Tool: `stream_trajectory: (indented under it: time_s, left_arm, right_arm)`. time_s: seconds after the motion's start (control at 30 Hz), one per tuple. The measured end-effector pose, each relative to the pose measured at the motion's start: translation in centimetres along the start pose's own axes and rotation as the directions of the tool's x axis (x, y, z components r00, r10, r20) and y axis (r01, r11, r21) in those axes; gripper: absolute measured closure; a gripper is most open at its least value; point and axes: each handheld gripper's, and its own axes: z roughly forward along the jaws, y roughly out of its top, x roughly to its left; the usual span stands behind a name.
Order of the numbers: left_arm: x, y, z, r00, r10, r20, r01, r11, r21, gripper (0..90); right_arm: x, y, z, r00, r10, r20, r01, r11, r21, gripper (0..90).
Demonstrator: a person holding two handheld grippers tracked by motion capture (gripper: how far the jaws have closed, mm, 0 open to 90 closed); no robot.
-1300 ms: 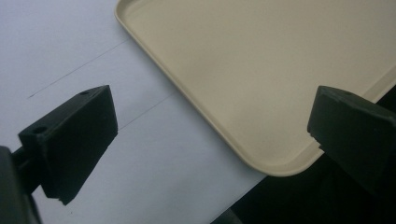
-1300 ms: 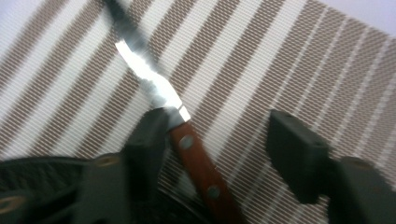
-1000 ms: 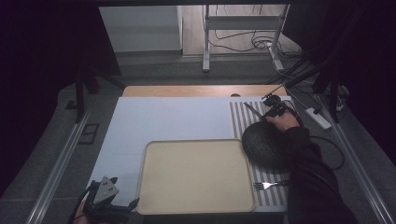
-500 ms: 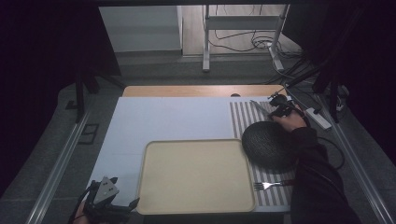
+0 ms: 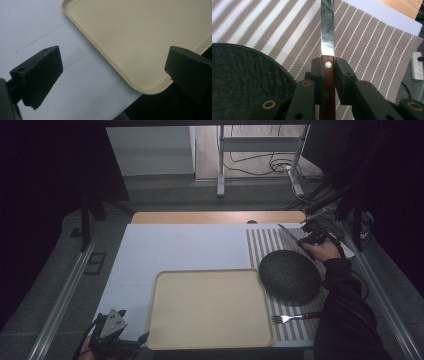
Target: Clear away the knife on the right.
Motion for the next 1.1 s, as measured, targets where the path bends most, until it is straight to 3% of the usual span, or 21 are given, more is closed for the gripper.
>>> stream_trajectory:
  time_s: [0.13, 0.4, 1.1]
  left_arm:
    - [0.1, 0.0, -0.1, 0.9999, -0.011, 0.004, 0.011, 0.9999, -0.005, 1.3]
    - [0.4, -0.1, -0.2, 0.9991, -0.039, 0.018, 0.039, 0.9989, -0.024, 1.2]
    - [1.0, -0.3, -0.3, 0.9955, -0.087, 0.039, 0.089, 0.9950, -0.045, 1.0]
  right_arm:
    - [0.3, -0.4, -1.0, 0.9990, 0.032, -0.032, -0.033, 0.9992, -0.024, 78.2]
    - [1.4, -0.7, -1.4, 0.9973, 0.045, -0.057, -0.047, 0.9983, -0.033, 78.2]
    - [5.4, -1.5, -2.7, 0.9937, 0.041, -0.105, -0.047, 0.9971, -0.059, 78.2]
